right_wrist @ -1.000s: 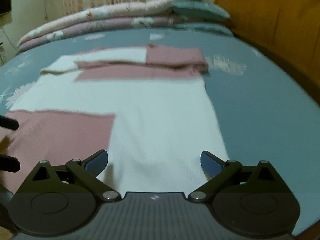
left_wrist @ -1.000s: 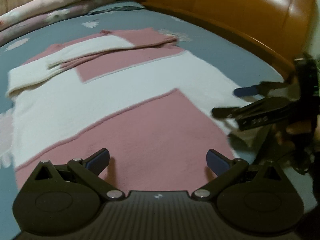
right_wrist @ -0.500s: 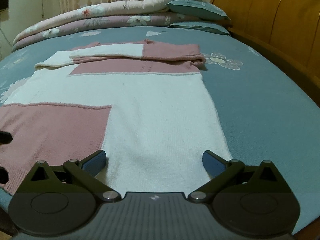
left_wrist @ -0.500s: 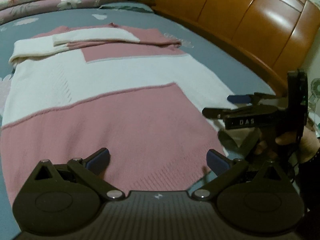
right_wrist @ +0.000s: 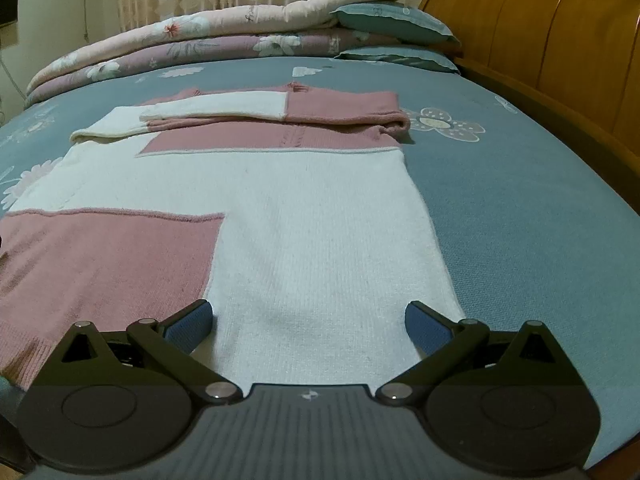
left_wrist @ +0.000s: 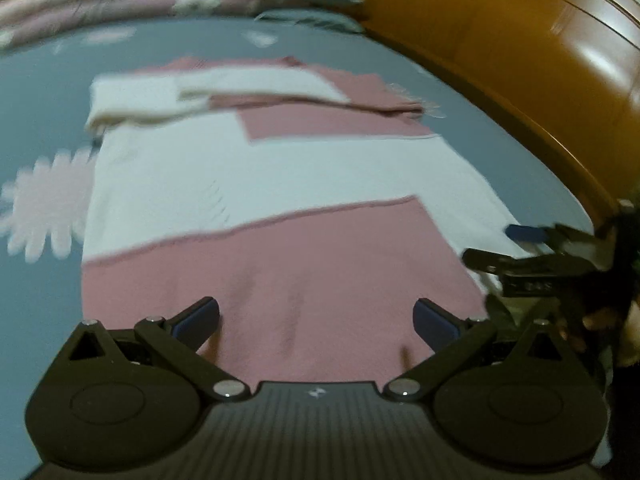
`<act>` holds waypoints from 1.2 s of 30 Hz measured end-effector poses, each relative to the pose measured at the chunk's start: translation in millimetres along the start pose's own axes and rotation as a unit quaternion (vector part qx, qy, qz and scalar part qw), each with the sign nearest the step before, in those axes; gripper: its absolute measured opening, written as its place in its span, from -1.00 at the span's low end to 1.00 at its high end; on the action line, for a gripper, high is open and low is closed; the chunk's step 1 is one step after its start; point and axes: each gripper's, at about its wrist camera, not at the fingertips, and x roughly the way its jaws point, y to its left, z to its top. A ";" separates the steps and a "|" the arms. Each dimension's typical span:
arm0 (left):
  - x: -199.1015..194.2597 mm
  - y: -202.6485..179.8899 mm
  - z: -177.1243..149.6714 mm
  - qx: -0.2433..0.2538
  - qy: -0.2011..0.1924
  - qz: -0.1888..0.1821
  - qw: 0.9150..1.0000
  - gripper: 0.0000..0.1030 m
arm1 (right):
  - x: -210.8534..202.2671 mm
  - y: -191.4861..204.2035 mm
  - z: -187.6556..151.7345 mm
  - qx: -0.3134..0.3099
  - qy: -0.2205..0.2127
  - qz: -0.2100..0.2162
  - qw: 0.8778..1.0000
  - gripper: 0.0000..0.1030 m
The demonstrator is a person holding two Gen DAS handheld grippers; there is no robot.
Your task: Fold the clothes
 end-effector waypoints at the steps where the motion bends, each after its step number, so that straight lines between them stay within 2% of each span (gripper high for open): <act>1: 0.6 1.9 -3.6 -0.001 -0.001 -0.002 1.000 0.98 | -0.1 0.1 0.0 0.000 0.000 0.000 1.000 1.00; 5: -0.7 3.9 -2.2 0.016 0.014 -0.001 1.000 0.98 | -1.3 0.2 -0.5 0.003 -0.005 0.000 1.000 1.00; 9: -12.2 16.1 36.0 0.038 -0.009 0.013 0.999 0.98 | -3.5 5.5 -1.8 -0.004 -0.021 0.014 1.000 1.00; 12: -12.7 28.7 76.6 0.051 -0.037 0.031 0.998 0.98 | -5.5 11.5 -3.0 -0.014 -0.037 0.030 0.999 1.00; 15: 3.0 45.2 113.3 0.049 -0.053 0.041 0.997 0.99 | -7.6 17.6 -4.1 -0.025 -0.052 0.046 0.997 1.00; 19: 45.3 70.2 140.4 0.014 -0.047 0.049 0.998 0.98 | -8.0 25.0 -5.0 -0.035 -0.069 0.065 0.995 1.00; 25: 93.8 107.8 148.1 -0.032 -0.040 0.071 0.996 0.98 | 0.7 24.0 -4.0 -0.020 -0.054 0.066 0.996 1.00; 30: 89.9 122.7 134.1 -0.031 -0.057 0.072 0.995 0.98 | 1.7 23.7 -5.1 -0.012 -0.053 0.068 0.996 1.00; 36: 75.4 108.9 128.8 -0.005 -0.029 0.096 0.995 0.99 | 3.6 24.8 -5.5 -0.016 -0.052 0.065 0.996 1.00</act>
